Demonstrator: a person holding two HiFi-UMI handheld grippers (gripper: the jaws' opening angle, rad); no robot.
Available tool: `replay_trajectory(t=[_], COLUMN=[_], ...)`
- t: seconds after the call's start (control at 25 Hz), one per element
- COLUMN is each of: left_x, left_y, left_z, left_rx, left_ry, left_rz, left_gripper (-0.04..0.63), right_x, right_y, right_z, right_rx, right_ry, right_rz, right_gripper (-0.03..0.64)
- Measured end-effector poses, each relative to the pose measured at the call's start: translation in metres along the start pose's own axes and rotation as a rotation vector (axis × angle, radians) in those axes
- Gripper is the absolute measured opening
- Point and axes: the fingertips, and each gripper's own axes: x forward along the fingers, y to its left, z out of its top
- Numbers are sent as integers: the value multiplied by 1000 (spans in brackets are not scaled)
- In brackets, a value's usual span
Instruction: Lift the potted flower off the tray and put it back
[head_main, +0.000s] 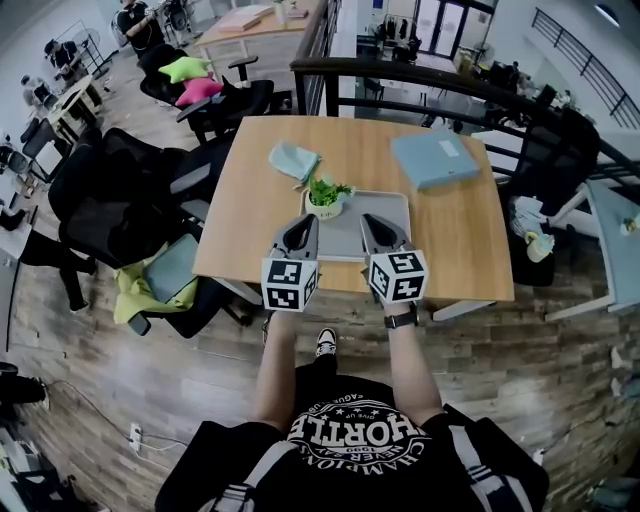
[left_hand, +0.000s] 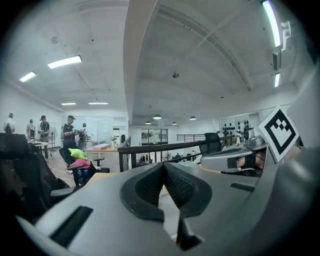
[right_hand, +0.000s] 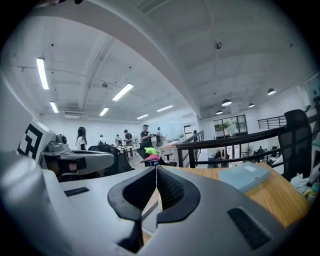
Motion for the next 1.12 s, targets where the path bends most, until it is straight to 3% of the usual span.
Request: replay_trajectory(t=[0.16,0.48,0.84,1.12], left_x=[26,75,110,133], left_y=[32,76,85,94], left_z=[-2,-23,-49,-75], left_rx=[-19,-54,-78,-90], left_ry=[1,28,75,130], left_rz=[27,-8,-72,-61], left_gripper=[20,21,23,25], right_x=[36,95,108,127], right_y=[-7,-32,-55,-78], right_z=[1,-13,-32,-52], right_rx=[-6,3,8,31], right_ry=[20,77,126,167], right_rz=[-4,-46,-111,-109], right_gripper=[28,52,70,90])
